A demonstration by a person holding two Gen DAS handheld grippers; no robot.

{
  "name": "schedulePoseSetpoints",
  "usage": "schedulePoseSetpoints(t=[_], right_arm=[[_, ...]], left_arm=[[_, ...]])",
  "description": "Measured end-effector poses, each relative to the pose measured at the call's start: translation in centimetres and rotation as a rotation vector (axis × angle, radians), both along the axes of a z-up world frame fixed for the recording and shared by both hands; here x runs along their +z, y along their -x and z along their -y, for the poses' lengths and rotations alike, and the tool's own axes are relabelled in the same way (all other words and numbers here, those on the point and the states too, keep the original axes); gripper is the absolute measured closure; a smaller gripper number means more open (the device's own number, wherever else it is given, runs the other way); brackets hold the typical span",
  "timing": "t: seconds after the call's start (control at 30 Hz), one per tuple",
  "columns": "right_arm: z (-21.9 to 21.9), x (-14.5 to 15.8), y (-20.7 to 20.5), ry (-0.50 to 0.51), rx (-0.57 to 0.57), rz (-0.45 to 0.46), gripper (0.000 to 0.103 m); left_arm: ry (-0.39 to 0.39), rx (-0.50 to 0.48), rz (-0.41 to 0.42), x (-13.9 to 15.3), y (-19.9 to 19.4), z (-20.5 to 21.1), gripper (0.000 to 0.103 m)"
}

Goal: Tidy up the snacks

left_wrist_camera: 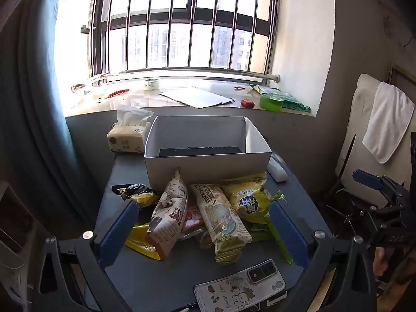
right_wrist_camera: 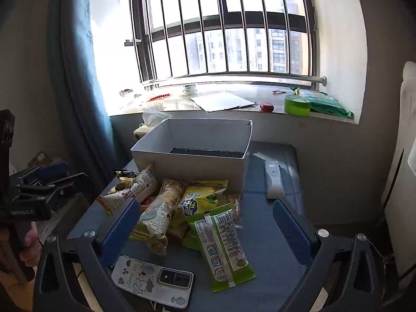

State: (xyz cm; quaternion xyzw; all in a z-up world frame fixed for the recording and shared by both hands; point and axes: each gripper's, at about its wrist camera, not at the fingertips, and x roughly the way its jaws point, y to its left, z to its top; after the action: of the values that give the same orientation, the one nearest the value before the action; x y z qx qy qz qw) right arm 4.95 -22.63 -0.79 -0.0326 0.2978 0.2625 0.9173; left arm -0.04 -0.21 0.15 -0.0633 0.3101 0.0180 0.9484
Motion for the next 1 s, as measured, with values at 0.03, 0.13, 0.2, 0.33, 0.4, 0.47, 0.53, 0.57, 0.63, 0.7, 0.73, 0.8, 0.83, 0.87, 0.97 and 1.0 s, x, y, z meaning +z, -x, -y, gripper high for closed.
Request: schedulePoseSetpoints(t=[0.03, 0.13, 0.2, 0.33, 0.4, 0.47, 0.53, 0.57, 0.63, 0.7, 0.73, 0.8, 0.83, 0.87, 0.97, 1.0], right_arm=[[0.0, 0.0, 0.0, -0.007, -0.001, 0.000, 0.000], [0.1, 0.1, 0.1, -0.017, -0.010, -0.005, 0.000], [0.2, 0.2, 0.4, -0.020, -0.015, -0.001, 0.000], [0.9, -0.4, -0.1, -0.037, -0.007, -0.028, 0.000], [1.1, -0.5, -0.2, -0.043, -0.010, -0.033, 0.000], [1.1, -0.5, -0.3, -0.039, -0.008, -0.033, 0.000], [1.1, -0.6, -0.3, -0.031, -0.009, -0.029, 0.000], [1.0, -0.6, -0.2, -0.026, -0.009, -0.025, 0.000], [1.0, -0.6, -0.2, -0.019, -0.009, -0.022, 0.000], [1.0, -0.7, -0.2, -0.018, -0.005, -0.025, 0.000], [1.1, -0.7, -0.2, -0.020, -0.003, -0.025, 0.000], [1.0, -0.8, -0.2, -0.019, -0.003, -0.027, 0.000], [1.0, -0.8, -0.2, -0.019, -0.002, -0.027, 0.000], [1.1, -0.8, -0.2, -0.021, 0.000, -0.025, 0.000], [1.0, -0.9, -0.2, -0.019, 0.004, -0.024, 0.000], [1.0, -0.9, -0.3, -0.018, 0.002, -0.024, 0.000]], left_arm=[[0.017, -0.003, 0.007, -0.2, 0.4, -0.6, 0.000], [-0.005, 0.002, -0.003, -0.2, 0.4, -0.1, 0.000], [-0.019, -0.001, -0.002, 0.2, 0.5, 0.2, 0.000], [-0.034, -0.008, 0.006, 0.4, 0.4, 1.2, 0.000], [-0.025, -0.021, 0.010, 0.6, 0.4, 1.3, 0.000], [-0.018, -0.027, 0.011, 0.6, 0.3, 1.5, 0.000], [-0.024, -0.024, 0.005, 0.5, 0.2, 1.6, 0.000], [-0.027, -0.021, 0.001, 0.4, 0.1, 1.6, 0.000], [-0.017, -0.023, -0.005, 0.3, 0.0, 1.6, 0.000], [-0.005, -0.019, -0.006, 0.3, 0.0, 1.5, 0.000], [-0.006, -0.014, -0.005, 0.3, 0.0, 1.5, 0.000], [-0.014, -0.007, -0.008, 0.3, 0.0, 1.4, 0.000], [-0.016, -0.003, -0.011, 0.3, -0.1, 1.4, 0.000], [-0.018, 0.000, -0.013, 0.2, -0.1, 1.4, 0.000], [-0.011, 0.002, -0.013, 0.1, -0.1, 1.2, 0.000], [-0.005, -0.002, -0.005, 0.1, 0.0, 1.2, 0.000]])
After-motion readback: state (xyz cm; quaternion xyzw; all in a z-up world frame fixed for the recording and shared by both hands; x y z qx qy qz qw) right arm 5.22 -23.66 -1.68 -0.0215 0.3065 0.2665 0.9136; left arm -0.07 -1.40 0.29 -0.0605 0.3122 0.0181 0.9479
